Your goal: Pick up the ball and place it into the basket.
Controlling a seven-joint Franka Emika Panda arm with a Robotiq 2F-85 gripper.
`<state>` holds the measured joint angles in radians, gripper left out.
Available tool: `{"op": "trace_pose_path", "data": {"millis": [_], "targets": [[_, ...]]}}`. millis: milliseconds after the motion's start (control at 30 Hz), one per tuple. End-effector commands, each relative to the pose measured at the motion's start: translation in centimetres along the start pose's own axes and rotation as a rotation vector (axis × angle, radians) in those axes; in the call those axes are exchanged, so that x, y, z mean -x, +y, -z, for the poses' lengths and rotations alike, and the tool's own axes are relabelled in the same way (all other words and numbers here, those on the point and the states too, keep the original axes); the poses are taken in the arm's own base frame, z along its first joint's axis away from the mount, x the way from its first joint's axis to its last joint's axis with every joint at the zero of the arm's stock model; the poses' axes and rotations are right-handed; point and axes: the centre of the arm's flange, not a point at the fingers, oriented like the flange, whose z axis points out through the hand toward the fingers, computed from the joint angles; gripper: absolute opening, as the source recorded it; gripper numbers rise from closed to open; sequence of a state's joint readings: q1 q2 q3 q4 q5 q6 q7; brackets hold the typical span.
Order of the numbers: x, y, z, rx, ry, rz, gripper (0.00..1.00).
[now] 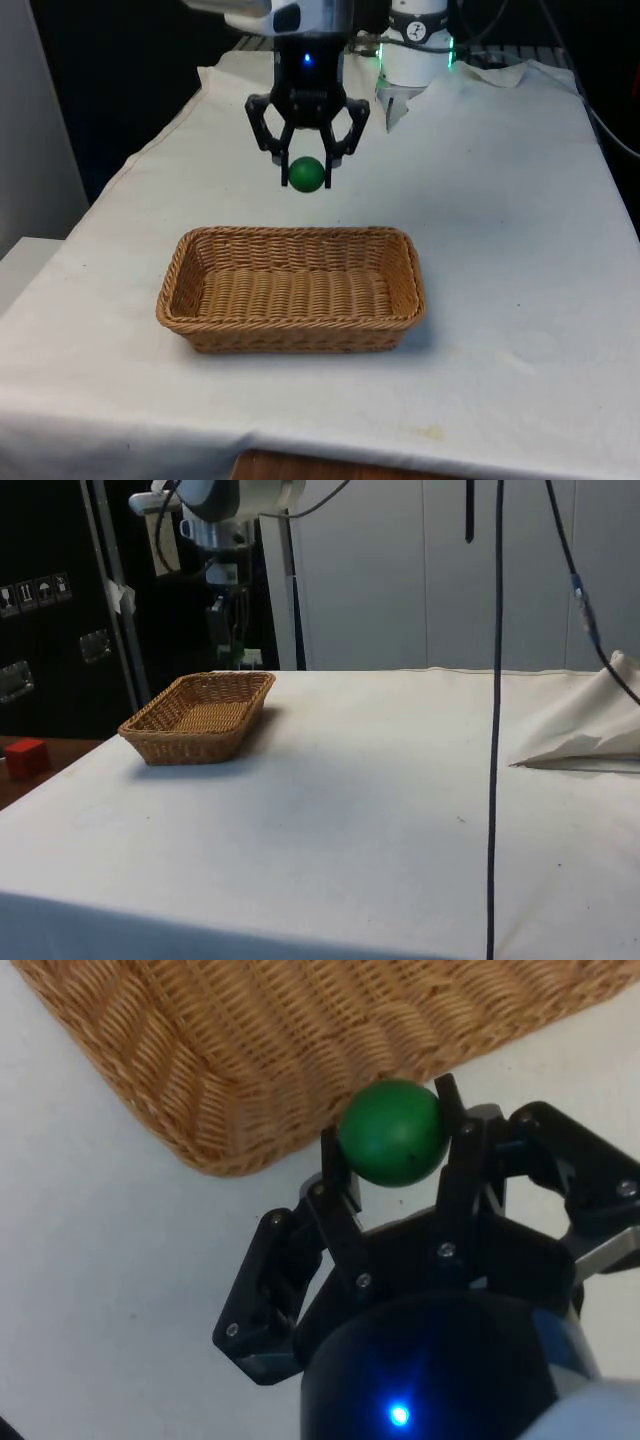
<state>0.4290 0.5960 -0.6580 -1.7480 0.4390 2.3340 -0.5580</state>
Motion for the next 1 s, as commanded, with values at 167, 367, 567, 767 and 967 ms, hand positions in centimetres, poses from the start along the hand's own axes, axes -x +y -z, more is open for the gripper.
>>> {"op": "trace_pose_path", "data": {"millis": [167,367,567,767,967], "targets": [[-1.3,0.0,-1.4,-0.036,0.004,0.007,0.01],[-2.5,0.1,-2.9,-0.064,0.014,0.01,0.01],[-3.0,-0.1,-4.7,-0.08,0.013,0.01,0.01],[-3.2,-0.6,-6.2,-0.082,0.006,0.012,0.01],[-3.3,-0.7,-6.4,-0.075,0.005,0.012,0.01]]}}
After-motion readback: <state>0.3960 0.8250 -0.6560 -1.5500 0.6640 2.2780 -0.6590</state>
